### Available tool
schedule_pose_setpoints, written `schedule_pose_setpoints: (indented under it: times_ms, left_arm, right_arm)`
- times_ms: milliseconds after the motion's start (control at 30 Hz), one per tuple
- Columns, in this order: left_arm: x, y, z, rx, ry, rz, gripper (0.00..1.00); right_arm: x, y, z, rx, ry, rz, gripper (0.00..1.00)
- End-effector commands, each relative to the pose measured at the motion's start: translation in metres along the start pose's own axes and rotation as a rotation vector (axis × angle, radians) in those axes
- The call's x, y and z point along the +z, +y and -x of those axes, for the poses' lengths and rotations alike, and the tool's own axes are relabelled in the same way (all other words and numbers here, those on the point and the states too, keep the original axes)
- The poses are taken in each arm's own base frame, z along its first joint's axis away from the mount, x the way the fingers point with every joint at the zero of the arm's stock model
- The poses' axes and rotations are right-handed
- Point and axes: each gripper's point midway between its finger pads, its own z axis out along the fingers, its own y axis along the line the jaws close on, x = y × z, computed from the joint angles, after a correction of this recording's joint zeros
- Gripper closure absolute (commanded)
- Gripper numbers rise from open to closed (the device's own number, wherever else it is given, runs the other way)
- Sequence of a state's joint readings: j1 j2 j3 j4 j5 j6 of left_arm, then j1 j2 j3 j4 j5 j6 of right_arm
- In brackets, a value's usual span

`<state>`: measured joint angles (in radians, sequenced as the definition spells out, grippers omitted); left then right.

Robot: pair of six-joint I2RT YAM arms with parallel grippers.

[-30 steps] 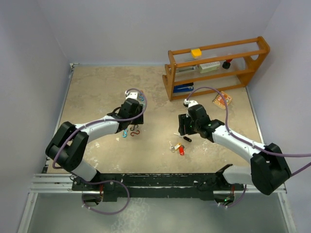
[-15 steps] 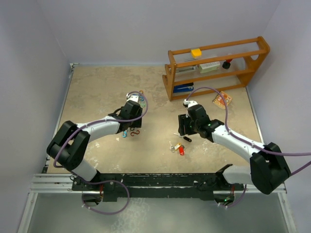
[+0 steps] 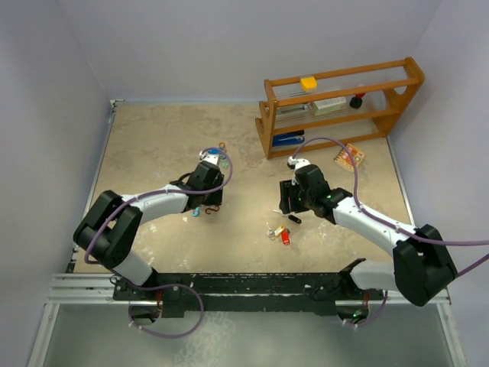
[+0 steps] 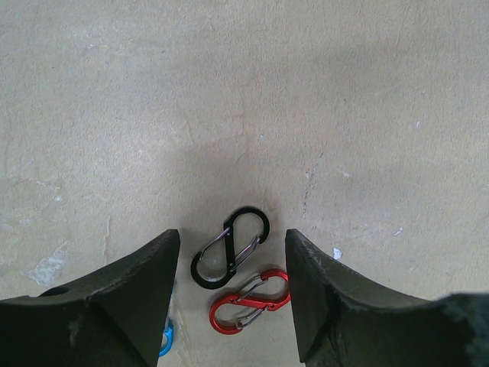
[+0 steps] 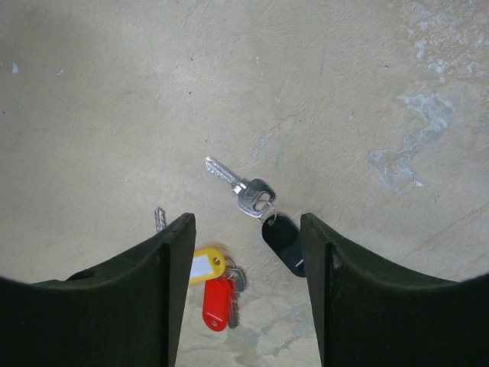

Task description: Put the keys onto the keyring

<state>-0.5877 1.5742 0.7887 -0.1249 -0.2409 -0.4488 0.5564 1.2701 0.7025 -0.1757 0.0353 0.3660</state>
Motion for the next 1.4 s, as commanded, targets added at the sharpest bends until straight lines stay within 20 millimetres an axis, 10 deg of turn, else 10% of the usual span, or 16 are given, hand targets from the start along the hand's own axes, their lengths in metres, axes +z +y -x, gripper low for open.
schedule_pose_setpoints:
  times_ms: [0,1000,1367]
  left_arm:
    - [0.000,-0.002,0.002,0.015,-0.011,-0.010,0.46]
    - [0.016,0.002,-0.011,0.053,0.032,0.069,0.62]
    - [0.006,0.002,-0.001,0.057,0.011,0.078,0.54]
  right_arm:
    - [0.000,0.003,0.005,-0.008,-0.022,0.008,0.40]
    - [0.004,0.004,0.004,-0.006,-0.020,0.014,0.40]
    - [0.002,0.005,0.003,-0.007,-0.018,0.022,0.40]
